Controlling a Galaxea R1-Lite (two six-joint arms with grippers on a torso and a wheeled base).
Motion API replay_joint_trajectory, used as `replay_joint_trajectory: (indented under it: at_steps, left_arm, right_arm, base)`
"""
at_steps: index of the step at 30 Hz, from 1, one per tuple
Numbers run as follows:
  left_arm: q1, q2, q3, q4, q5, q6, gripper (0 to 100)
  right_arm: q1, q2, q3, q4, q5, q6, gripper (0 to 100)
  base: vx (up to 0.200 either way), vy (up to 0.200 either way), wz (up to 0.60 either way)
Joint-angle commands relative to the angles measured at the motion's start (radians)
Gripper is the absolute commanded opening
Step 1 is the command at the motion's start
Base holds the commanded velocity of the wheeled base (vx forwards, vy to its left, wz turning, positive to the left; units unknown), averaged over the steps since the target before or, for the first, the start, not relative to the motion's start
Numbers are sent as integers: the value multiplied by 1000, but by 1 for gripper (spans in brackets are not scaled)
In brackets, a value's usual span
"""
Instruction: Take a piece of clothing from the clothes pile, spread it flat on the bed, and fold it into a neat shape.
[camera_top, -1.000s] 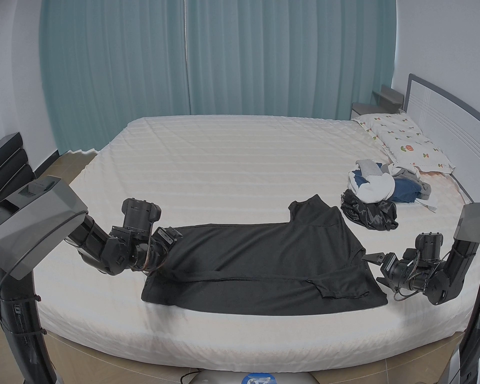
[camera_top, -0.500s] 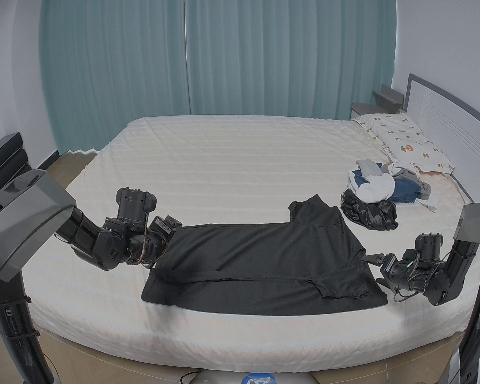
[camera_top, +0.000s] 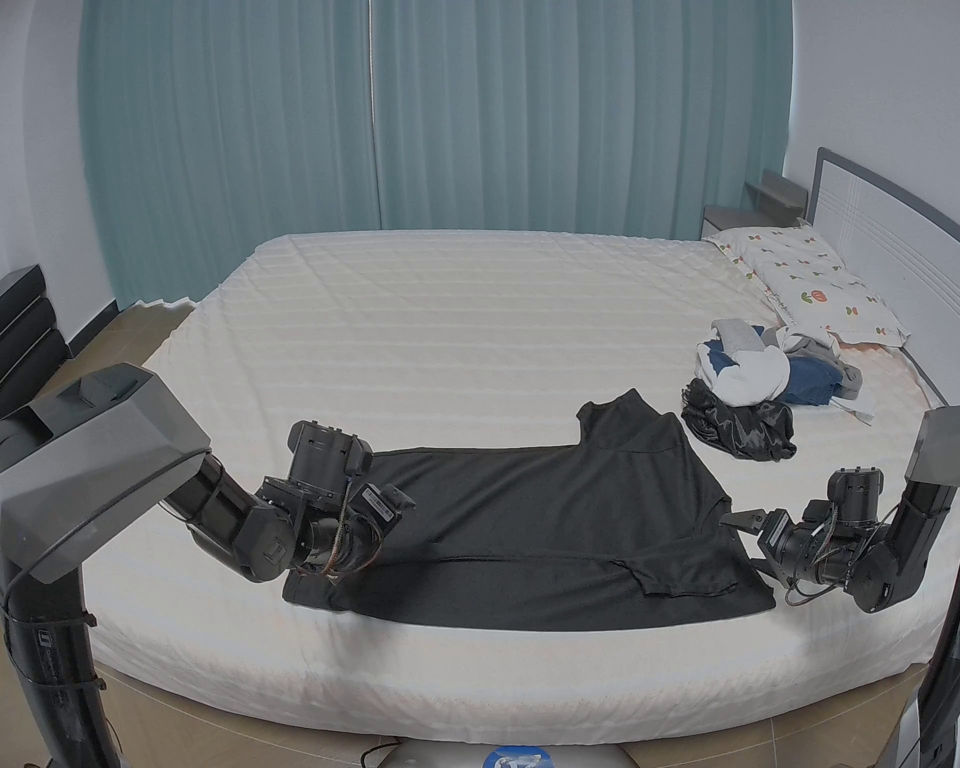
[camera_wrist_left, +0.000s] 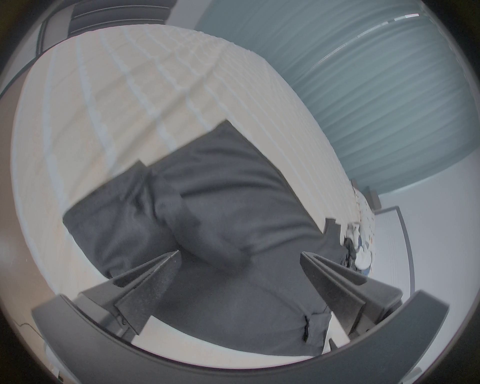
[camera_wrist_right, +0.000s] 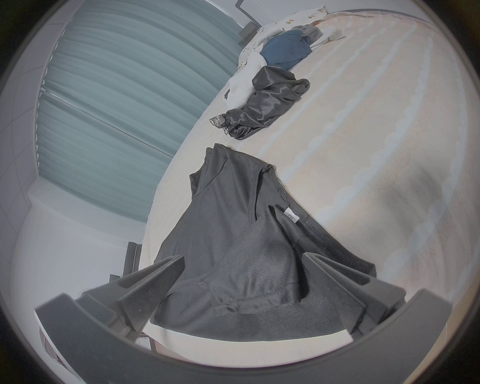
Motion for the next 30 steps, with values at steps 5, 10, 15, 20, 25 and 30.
replay_joint_trajectory:
  at_steps: [5,10,15,20,25,30]
  left_arm:
    - [-30,54,7,2,4,8,100]
    - [-32,72,6,2,7,14,100]
    - [-32,89,1,1,14,17,100]
    - [-20,110,-37,-4,18,72,100]
    - [28,170,-128,-1,40,81,100]
    - [88,181,-175,-12,61,74,100]
  right_arm:
    - [4,4,7,-1,0,-1,100]
    - [2,2,6,-1,-1,-3,100]
    - [-4,8,1,-1,-1,-3,100]
    - [1,15,-3,-3,-3,-3,100]
    - [1,13,-10,-3,-3,-4,100]
    - [1,16,-11,-3,-3,-4,100]
  base:
    - [0,0,0]
    - [0,0,0]
    - [0,0,0]
    - [0,0,0]
    - [0,0,0]
    - [0,0,0]
